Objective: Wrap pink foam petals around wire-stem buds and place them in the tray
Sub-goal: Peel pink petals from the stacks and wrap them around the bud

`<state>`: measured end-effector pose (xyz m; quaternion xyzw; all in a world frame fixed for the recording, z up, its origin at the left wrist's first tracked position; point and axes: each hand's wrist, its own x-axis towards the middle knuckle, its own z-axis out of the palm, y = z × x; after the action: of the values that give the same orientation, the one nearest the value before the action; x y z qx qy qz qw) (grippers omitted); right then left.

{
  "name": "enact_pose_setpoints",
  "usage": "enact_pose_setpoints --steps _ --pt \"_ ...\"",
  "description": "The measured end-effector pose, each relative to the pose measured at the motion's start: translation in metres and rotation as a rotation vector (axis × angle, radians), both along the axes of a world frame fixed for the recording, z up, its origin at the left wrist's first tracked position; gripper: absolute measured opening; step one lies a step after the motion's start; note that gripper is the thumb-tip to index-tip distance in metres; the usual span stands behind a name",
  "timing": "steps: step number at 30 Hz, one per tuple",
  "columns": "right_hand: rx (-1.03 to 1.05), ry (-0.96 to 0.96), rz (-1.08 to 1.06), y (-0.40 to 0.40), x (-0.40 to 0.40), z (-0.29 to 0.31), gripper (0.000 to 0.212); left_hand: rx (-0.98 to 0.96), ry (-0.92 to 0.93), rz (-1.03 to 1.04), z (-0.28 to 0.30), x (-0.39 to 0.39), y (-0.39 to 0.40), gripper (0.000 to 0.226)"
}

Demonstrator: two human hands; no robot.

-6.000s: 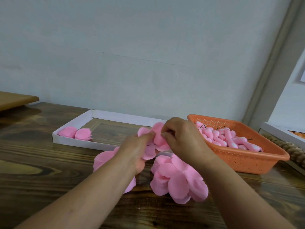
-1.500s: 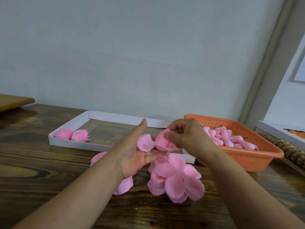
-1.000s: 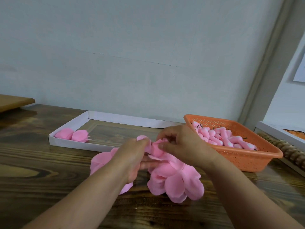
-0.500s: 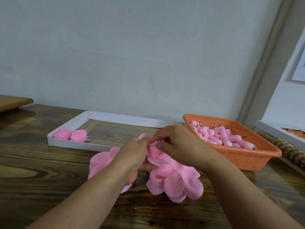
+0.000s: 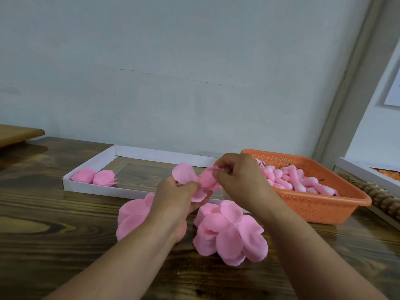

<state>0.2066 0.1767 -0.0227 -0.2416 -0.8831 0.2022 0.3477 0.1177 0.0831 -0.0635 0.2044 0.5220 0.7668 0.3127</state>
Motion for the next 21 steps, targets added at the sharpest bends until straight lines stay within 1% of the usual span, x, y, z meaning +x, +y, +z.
enact_pose_setpoints --steps 2,5,9,14,19,21 --pt "-0.004 0.024 -0.01 0.0 -0.001 -0.001 0.013 0.022 -0.019 0.011 -0.001 0.002 0.001 0.02" --pt "0.002 0.018 -0.019 -0.001 -0.001 -0.002 0.016 0.0 -0.002 0.038 -0.002 0.004 0.001 0.013" --pt "0.002 -0.017 0.008 -0.005 -0.001 -0.004 0.017 -0.058 0.018 0.125 -0.005 0.001 0.003 0.018" --pt "0.118 -0.124 0.083 -0.016 0.004 0.0 0.019 -0.126 0.058 0.177 -0.006 -0.003 0.005 0.012" --pt "0.18 -0.181 0.073 -0.024 0.005 0.004 0.018 -0.136 0.059 0.187 -0.006 -0.004 0.005 0.016" --pt "0.203 -0.188 0.08 -0.028 0.005 0.003 0.018 -0.155 0.058 0.218 -0.006 -0.005 0.005 0.01"
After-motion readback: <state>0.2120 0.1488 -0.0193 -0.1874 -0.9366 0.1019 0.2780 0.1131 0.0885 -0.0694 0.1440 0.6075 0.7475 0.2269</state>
